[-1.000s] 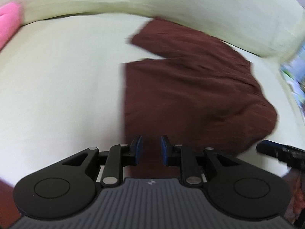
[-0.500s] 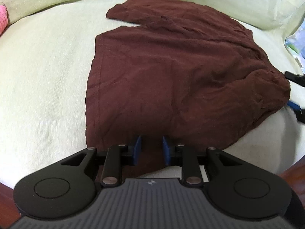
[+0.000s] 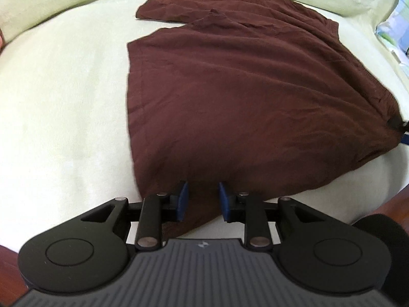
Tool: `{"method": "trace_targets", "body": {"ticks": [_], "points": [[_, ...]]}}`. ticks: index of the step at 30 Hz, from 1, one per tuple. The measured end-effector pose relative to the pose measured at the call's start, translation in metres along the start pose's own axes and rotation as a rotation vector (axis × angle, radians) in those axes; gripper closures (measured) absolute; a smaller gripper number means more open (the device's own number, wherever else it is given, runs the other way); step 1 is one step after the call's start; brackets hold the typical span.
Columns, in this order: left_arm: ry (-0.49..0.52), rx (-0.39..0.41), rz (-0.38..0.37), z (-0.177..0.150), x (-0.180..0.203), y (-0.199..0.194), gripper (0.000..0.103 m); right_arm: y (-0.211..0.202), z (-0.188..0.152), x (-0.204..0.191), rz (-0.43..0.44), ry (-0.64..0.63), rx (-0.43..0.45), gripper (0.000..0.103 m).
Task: Fold clothes
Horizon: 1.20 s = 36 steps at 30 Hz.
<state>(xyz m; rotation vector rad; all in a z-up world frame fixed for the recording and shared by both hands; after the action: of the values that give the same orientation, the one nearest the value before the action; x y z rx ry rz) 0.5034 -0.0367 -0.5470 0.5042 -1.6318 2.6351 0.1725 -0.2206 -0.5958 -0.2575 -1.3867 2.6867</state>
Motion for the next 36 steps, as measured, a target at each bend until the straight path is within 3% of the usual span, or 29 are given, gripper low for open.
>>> {"method": "trace_targets", "body": {"ticks": [1,3,5,7,8,9,11,13,15,19,22,23,24,27,29,30,33,36], "points": [[-0.001,0.007,-0.004,0.001,0.001,-0.005,0.071,-0.008,0.005,-0.001,-0.018,-0.018,0.039,0.037],[-0.008,0.040,-0.040,0.007,0.008,-0.015,0.071,-0.033,0.010,-0.016,0.046,-0.080,0.128,0.068],[0.007,0.069,-0.090,0.018,0.024,-0.018,0.071,-0.054,0.010,-0.032,0.121,-0.137,0.179,0.086],[0.028,0.094,-0.139,0.030,0.040,-0.019,0.068,-0.062,0.003,-0.045,0.181,-0.177,0.150,0.087],[0.046,0.100,-0.155,0.036,0.050,-0.015,0.066,-0.061,0.000,-0.047,0.183,-0.197,0.128,0.081],[0.057,0.097,-0.159,0.040,0.057,-0.008,0.066,-0.049,-0.006,-0.043,0.107,-0.236,0.083,0.067],[0.060,0.086,-0.157,0.044,0.062,0.003,0.066,-0.037,-0.008,-0.030,-0.004,-0.249,0.058,0.062],[0.051,0.087,-0.154,0.047,0.061,0.010,0.066,-0.037,0.003,-0.013,0.049,-0.159,0.086,0.066],[0.041,0.098,-0.134,0.051,0.057,0.014,0.066,-0.038,0.020,-0.014,0.156,-0.111,0.117,0.076],[0.013,0.098,-0.041,0.053,0.041,0.029,0.066,-0.015,0.038,-0.057,0.293,-0.167,0.126,0.080],[0.004,0.096,0.009,0.041,0.025,0.033,0.059,0.016,0.029,-0.060,0.247,-0.186,0.050,0.083],[0.013,0.086,0.027,0.037,0.023,0.031,0.059,0.023,0.028,-0.053,0.218,-0.187,0.040,0.097],[0.024,0.075,0.050,0.029,0.019,0.027,0.059,0.030,0.028,-0.042,0.183,-0.185,0.041,0.103],[-0.003,0.050,0.061,0.011,0.007,0.015,0.058,0.022,0.031,-0.030,0.182,-0.173,0.035,0.103],[-0.016,0.038,0.077,0.009,0.000,0.008,0.062,0.006,0.039,-0.028,0.201,-0.177,0.066,0.092],[-0.018,0.058,0.069,0.015,-0.001,0.003,0.066,-0.004,0.048,-0.031,0.217,-0.183,0.114,0.080],[-0.007,0.166,0.006,0.054,0.006,-0.011,0.065,-0.013,0.068,-0.056,0.259,-0.226,0.192,0.079],[0.049,0.226,0.013,0.097,0.016,-0.009,0.064,0.006,0.081,-0.076,0.242,-0.237,0.182,0.079]]}}
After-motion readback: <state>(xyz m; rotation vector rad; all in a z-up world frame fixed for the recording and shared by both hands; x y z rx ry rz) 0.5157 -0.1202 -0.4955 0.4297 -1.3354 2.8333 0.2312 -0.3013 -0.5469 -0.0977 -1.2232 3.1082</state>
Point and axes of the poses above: each gripper's, at about its wrist camera, not at the fingertips, and y roughly the way its jaws point, x to its right, z to its top, the point moved 10 cm from there along y, roughly the way its jaws point, and after that the axes turned 14 degrees about -z, right-handed, at the moved point
